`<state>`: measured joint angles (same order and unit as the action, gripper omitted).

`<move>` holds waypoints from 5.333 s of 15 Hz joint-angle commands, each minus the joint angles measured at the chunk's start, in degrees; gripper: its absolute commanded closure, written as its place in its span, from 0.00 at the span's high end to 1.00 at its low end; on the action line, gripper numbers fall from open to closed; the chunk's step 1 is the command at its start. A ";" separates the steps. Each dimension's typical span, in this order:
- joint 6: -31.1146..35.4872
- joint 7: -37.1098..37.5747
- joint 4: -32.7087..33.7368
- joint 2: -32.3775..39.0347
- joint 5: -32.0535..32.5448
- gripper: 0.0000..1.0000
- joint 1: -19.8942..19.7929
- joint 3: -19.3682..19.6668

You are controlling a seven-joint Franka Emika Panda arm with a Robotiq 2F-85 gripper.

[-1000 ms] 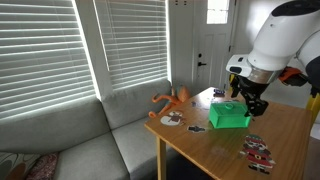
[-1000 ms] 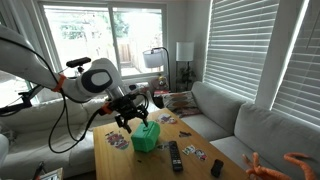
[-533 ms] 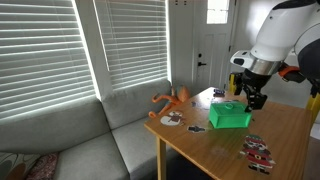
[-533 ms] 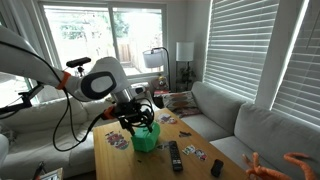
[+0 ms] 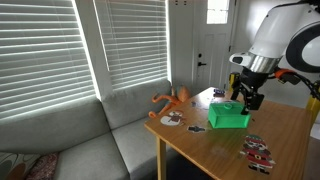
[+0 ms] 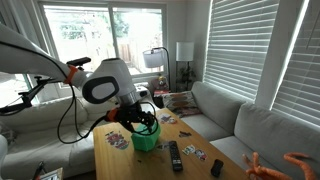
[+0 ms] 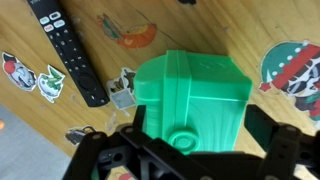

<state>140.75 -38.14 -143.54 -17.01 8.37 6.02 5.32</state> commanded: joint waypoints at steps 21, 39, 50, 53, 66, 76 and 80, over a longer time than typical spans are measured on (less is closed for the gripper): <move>-1.57 -3.52 3.41 3.94 -1.03 1.00 -0.40 -1.24; -5.69 0.36 2.87 3.70 6.74 1.00 -0.05 -6.93; -6.29 2.17 2.30 2.46 8.47 0.32 0.39 -8.74; -6.20 2.31 2.31 2.47 9.01 0.16 0.31 -8.82; -7.73 3.57 2.66 0.58 9.88 0.00 0.32 -9.15; -12.35 12.89 1.92 -5.59 2.33 0.74 3.21 -9.13; -11.25 17.32 0.34 -5.48 0.01 0.99 3.90 -9.55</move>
<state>129.70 -24.07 -141.37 -21.12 10.36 9.37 -3.75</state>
